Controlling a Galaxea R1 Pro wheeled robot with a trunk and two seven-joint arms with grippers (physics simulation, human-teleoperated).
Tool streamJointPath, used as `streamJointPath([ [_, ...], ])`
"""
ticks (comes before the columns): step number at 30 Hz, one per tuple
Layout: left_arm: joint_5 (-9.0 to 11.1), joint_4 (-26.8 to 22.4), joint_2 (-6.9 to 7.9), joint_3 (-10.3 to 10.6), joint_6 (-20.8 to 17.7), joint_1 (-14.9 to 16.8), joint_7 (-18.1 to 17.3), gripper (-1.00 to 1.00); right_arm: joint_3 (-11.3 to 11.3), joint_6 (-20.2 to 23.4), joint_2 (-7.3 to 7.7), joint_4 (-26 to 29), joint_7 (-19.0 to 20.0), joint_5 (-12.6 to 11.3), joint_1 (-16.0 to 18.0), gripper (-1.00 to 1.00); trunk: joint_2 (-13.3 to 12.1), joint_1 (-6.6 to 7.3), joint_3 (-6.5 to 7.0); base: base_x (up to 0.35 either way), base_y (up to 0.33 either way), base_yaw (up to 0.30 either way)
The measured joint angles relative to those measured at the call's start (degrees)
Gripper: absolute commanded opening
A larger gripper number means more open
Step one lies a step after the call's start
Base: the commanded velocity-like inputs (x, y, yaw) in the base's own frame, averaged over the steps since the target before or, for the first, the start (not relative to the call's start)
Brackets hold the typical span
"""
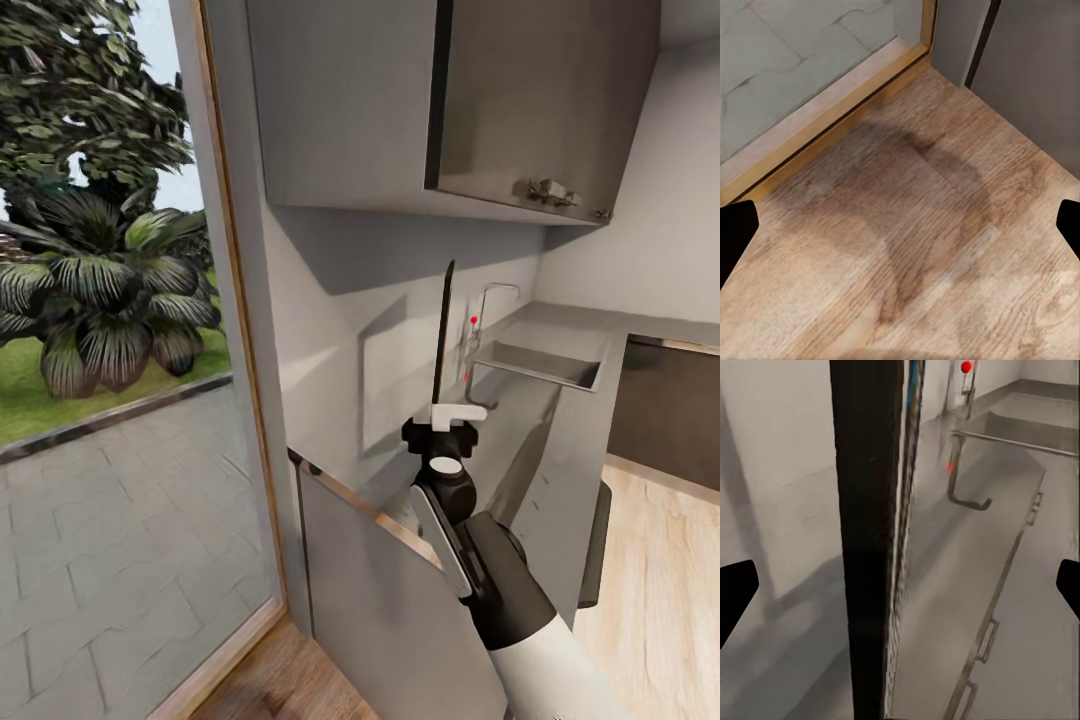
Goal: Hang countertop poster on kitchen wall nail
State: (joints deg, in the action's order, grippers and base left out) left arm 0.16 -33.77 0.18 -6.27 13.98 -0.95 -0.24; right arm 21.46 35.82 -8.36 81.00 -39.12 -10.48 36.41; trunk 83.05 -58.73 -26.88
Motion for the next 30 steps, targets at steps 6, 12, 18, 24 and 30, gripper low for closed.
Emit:
streamJointPath([
  [6, 0.0, 0.0, 0.00, 0.0, 0.0, 0.0, 0.0, 1.00, -0.7, 0.0, 0.00, 0.0, 0.0, -0.1, 0.0, 1.00, 0.0, 0.00, 0.00, 0.001, 0.000, 0.000],
  [12, 0.0, 0.0, 0.00, 0.0, 0.0, 0.0, 0.0, 1.00, -0.9, 0.0, -0.07, -0.1, 0.0, -0.1, 0.0, 1.00, 0.0, 0.00, 0.00, 0.000, 0.000, 0.000],
  [18, 0.0, 0.0, 0.00, 0.0, 0.0, 0.0, 0.0, 1.00, -0.8, 0.0, -0.09, -0.1, 0.0, -0.1, 0.0, 1.00, 0.0, -0.01, 0.00, -0.055, 0.010, 0.000],
  [24, 0.0, 0.0, 0.00, 0.0, 0.0, 0.0, 0.0, 1.00, -0.8, 0.0, -0.07, -0.5, 0.0, -0.1, 0.0, 1.00, 0.0, 0.00, 0.00, -0.043, 0.010, 0.000],
  [30, 0.0, 0.0, 0.00, 0.0, 0.0, 0.0, 0.0, 1.00, -0.8, -0.1, -0.07, -0.8, 0.1, -0.1, 0.0, 1.00, 0.0, 0.00, 0.00, -0.004, 0.001, 0.000],
])
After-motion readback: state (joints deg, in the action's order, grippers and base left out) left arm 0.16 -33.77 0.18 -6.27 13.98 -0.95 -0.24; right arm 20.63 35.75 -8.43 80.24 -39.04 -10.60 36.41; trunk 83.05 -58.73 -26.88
